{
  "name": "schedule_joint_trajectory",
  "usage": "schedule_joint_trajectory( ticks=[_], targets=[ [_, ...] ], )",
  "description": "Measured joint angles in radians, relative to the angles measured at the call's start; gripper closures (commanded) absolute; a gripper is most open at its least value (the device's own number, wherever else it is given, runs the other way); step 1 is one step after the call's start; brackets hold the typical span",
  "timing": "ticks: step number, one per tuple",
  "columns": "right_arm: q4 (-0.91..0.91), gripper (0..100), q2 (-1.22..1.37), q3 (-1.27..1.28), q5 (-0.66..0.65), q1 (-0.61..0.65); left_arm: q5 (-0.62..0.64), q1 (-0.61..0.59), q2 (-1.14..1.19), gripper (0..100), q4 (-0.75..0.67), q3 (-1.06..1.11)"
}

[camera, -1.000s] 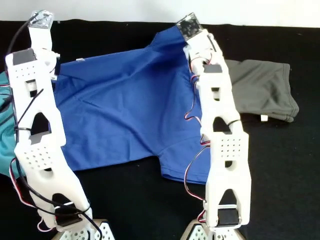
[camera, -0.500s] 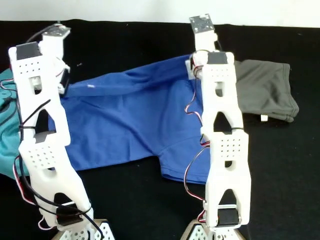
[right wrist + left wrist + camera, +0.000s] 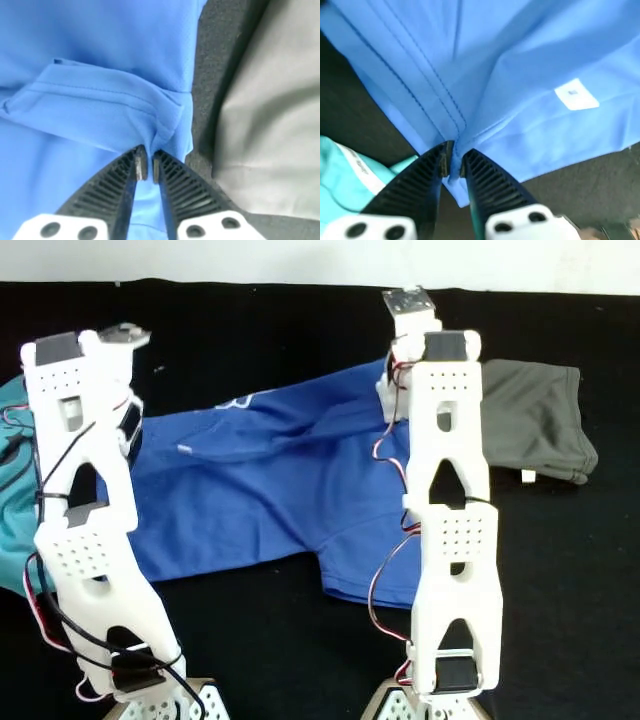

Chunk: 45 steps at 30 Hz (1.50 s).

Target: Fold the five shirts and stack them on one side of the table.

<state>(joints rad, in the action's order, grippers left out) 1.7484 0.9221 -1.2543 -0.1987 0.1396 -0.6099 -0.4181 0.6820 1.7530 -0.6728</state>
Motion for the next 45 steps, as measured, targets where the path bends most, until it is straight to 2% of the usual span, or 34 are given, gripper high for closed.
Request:
schedule_joint_trajectory(
  ticks=[5,13,18,24,28,34,45],
  targets=[
    [0.005,99.2,-0.157,0.184,0.0,0.021,-0.057,-0.046,-0.08,99,0.0,0.13],
    [-0.008,99.2,-0.511,0.715,0.0,0.029,-0.166,-0.064,-0.342,99,-0.009,0.466],
    [-0.143,99.2,-0.733,1.079,0.0,0.031,-0.172,-0.092,-0.45,99,-0.095,0.666],
    [-0.282,99.2,-1.022,1.478,-0.054,0.028,-0.239,-0.124,-0.532,99,-0.112,0.806],
    [-0.296,99.2,-1.14,1.605,-0.106,-0.008,-0.252,-0.143,-0.598,99,-0.114,0.875],
    [-0.351,99.2,-1.158,1.703,-0.176,-0.094,-0.264,-0.138,-0.617,99,-0.169,1.013],
    [-0.439,99.2,-1.158,1.852,-0.184,-0.1,-0.264,-0.138,-0.618,99,-0.334,1.079]
  ],
)
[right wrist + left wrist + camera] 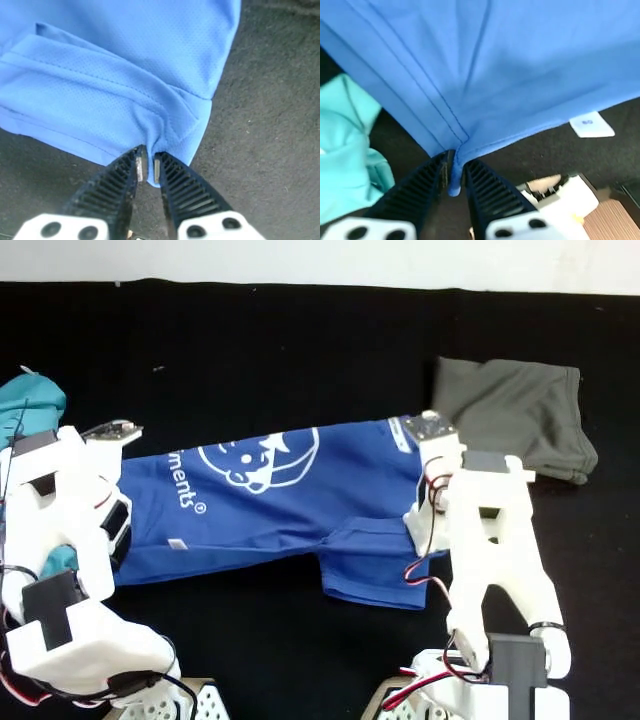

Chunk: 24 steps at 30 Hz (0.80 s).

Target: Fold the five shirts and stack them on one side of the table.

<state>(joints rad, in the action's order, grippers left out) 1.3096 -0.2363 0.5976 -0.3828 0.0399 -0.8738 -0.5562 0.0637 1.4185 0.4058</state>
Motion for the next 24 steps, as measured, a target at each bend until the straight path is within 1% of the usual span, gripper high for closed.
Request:
schedule_joint_trajectory(
  ticks=[2,3,7,9,12,15,16,17,18,19,20,21,22,24],
  targets=[
    [-0.003,98.5,0.0,0.0,0.0,0.0,0.0,0.0,0.0,98,-0.012,0.0],
    [-0.003,96.9,0.0,0.0,0.0,0.002,0.0,0.0,0.0,95,-0.012,0.0],
    [0.023,82.6,0.0,0.0,-0.021,0.035,-0.003,0.0,0.0,82,-0.009,0.0],
    [0.049,79.6,0.0,0.0,-0.028,0.064,-0.005,-0.002,0.0,79,0.018,-0.02],
    [0.091,79.6,-0.014,-0.005,-0.028,0.101,-0.005,-0.009,0.0,79,0.08,-0.107],
    [0.129,79.6,-0.061,-0.066,-0.028,0.114,-0.005,-0.012,0.0,79,0.163,-0.252],
    [0.133,79.9,-0.081,-0.094,-0.028,0.114,-0.005,-0.012,0.0,81,0.186,-0.305],
    [0.133,81.5,-0.098,-0.124,-0.028,0.114,-0.005,-0.012,0.0,86,0.201,-0.354],
    [0.133,85.3,-0.112,-0.153,-0.026,0.114,-0.005,-0.012,0.0,92,0.212,-0.399],
    [0.123,91.1,-0.12,-0.18,-0.017,0.115,-0.002,-0.012,0.0,99,0.213,-0.425],
    [0.095,97.5,-0.123,-0.203,-0.005,0.117,0.017,-0.002,0.003,99,0.213,-0.436],
    [0.064,99.8,-0.123,-0.216,0.011,0.123,0.041,0.017,0.018,97,0.21,-0.437],
    [0.025,97.1,-0.115,-0.226,0.026,0.13,0.068,0.037,0.044,98,0.198,-0.437],
    [-0.061,96.6,-0.071,-0.236,0.052,0.152,0.118,0.089,0.118,99,0.163,-0.437]
  ],
)
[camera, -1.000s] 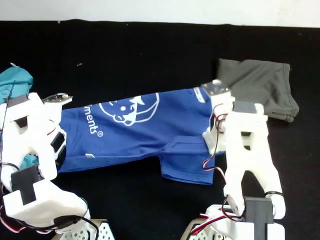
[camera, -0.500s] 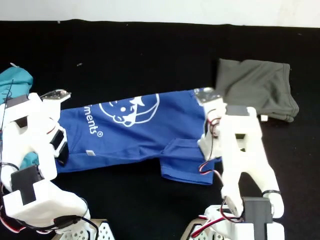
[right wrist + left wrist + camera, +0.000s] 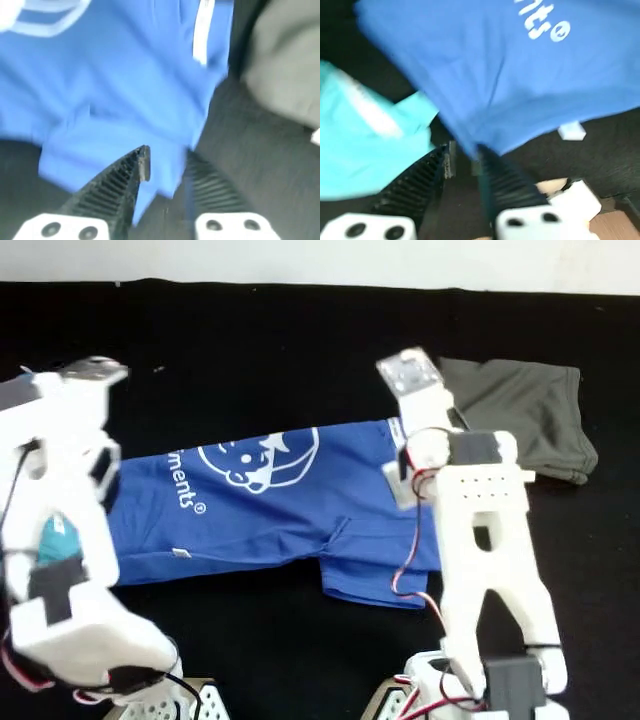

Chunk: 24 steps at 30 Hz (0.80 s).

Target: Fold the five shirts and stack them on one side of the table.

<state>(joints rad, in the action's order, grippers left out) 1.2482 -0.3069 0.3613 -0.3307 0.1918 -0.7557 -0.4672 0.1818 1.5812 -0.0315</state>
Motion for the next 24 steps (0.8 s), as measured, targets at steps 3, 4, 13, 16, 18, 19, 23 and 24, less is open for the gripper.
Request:
schedule_joint_trajectory(
  ticks=[3,4,13,16,18,19,23,24],
  targets=[
    [-0.1,97.2,0.127,-0.023,0.032,0.031,0.08,0.068,0.141,99,-0.066,-0.017],
    [-0.123,97.2,0.178,-0.04,0.038,0.038,0.098,0.077,0.192,99,-0.089,-0.035],
    [-0.183,97.2,0.724,-0.371,0.048,0.048,0.192,0.064,0.591,99,-0.124,-0.434],
    [-0.18,97.2,0.882,-0.537,0.048,0.046,0.195,0.057,0.7,99,-0.112,-0.603],
    [-0.176,97.2,0.968,-0.657,0.048,0.04,0.195,0.055,0.763,99,-0.068,-0.721],
    [-0.176,97.2,1.007,-0.715,0.048,0.035,0.195,0.055,0.789,99,-0.041,-0.778],
    [-0.127,97.2,1.138,-0.918,0.048,0.021,0.198,0.055,0.878,99,0.043,-1.003],
    [-0.109,97.2,1.166,-0.962,0.048,0.021,0.206,0.055,0.896,99,0.054,-1.053]
  ],
)
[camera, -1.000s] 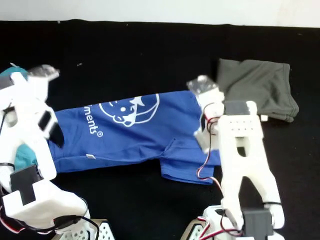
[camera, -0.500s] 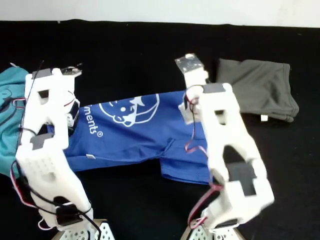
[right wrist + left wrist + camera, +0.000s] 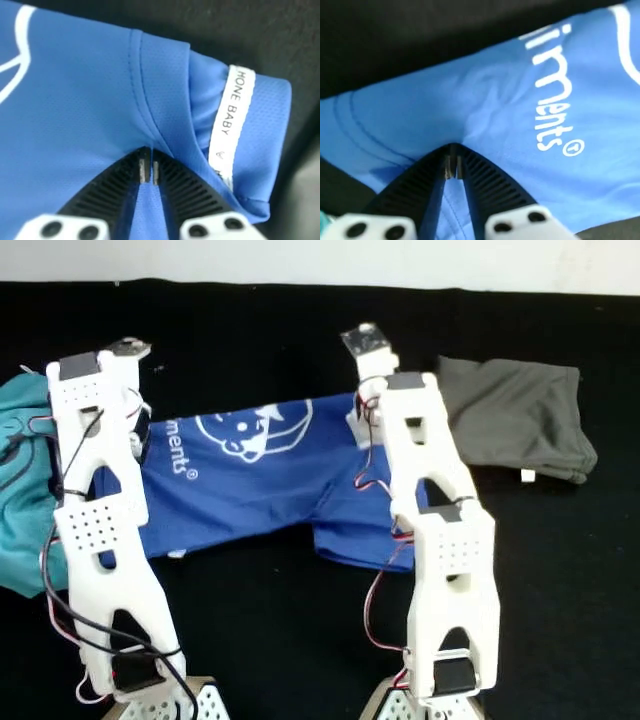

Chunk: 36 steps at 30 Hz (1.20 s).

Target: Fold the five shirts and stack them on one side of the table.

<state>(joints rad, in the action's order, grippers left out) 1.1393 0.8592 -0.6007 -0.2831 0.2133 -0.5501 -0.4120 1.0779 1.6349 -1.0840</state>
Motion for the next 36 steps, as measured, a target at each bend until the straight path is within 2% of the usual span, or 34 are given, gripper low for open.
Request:
schedule_joint_trajectory(
  ticks=[6,10,14,19,25,29,36],
  targets=[
    [0.155,97.4,0.087,-0.233,0.002,-0.002,0.081,-0.026,0.035,99,0.057,-0.209],
    [0.351,97.4,0.098,-0.417,0.002,-0.017,0.127,-0.04,0.035,99,0.114,-0.292],
    [0.555,97.4,0.104,-0.626,0.003,-0.02,0.13,-0.04,0.035,99,0.123,-0.258],
    [0.609,97.4,0.103,-0.72,0.003,-0.021,0.13,-0.04,0.029,99,0.126,-0.166],
    [0.615,99.1,0.083,-0.612,0.003,-0.015,0.132,-0.04,-0.18,99,0.127,0.072],
    [0.615,99.1,-0.077,-0.42,0.003,-0.011,0.132,-0.04,-0.364,99,0.115,0.315],
    [0.614,99.0,-0.382,-0.023,0.003,0.009,0.132,-0.04,-0.626,99,-0.141,0.833]
  ],
)
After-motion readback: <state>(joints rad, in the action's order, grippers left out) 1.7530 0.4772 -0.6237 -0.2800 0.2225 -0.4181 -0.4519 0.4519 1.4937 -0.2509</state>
